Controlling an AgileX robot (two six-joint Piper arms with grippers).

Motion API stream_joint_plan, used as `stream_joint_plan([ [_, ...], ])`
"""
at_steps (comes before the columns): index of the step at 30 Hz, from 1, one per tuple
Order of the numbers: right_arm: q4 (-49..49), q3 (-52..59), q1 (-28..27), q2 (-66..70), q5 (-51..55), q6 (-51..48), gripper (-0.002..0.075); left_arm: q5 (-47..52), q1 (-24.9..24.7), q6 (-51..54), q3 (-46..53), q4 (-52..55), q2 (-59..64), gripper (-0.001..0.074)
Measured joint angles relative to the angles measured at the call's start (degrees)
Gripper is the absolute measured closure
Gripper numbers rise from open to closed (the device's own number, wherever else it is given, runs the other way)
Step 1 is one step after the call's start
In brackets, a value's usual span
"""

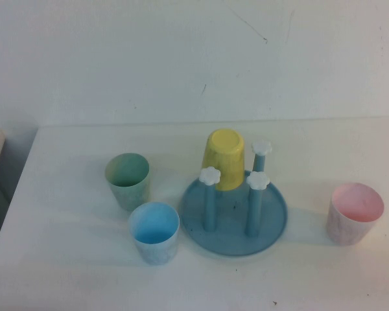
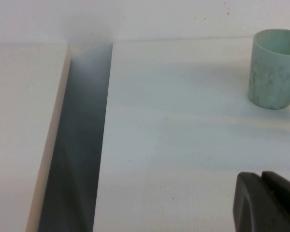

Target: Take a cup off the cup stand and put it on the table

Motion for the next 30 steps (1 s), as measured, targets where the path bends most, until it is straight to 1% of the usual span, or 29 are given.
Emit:
stream_joint_plan([
  [4,-4.13,4.14,-4.18,-4.9,-2.76,3.21,0.0727,0.0,0.0,0.0,0.0,0.0,0.0,0.0736],
  [8,-4.97,7.5,-9.53,-10.55,-3.15,3.39,0.0727,0.0,0.0,0.13,0.0,0.0,0.0,0.0736],
  [11,-5.29,9.84,-12.05,-14.62,-3.24,3.52,0.0727,0.0,0.0,0.21,0.0,0.0,0.0,0.0736],
  [13,-5.39,10.67,-12.66,-17.11,-2.98,3.75,0.0727,0.0,0.0,0.21,0.0,0.0,0.0,0.0736],
  [18,-6.45,10.75,-13.16,-18.62,2.54,5.59,0.0727,0.02,0.0,0.21,0.0,0.0,0.0,0.0736],
  [30,-6.78,10.75,-13.16,-18.74,2.69,8.26,0.0727,0.02,0.0,0.21,0.0,0.0,0.0,0.0736],
])
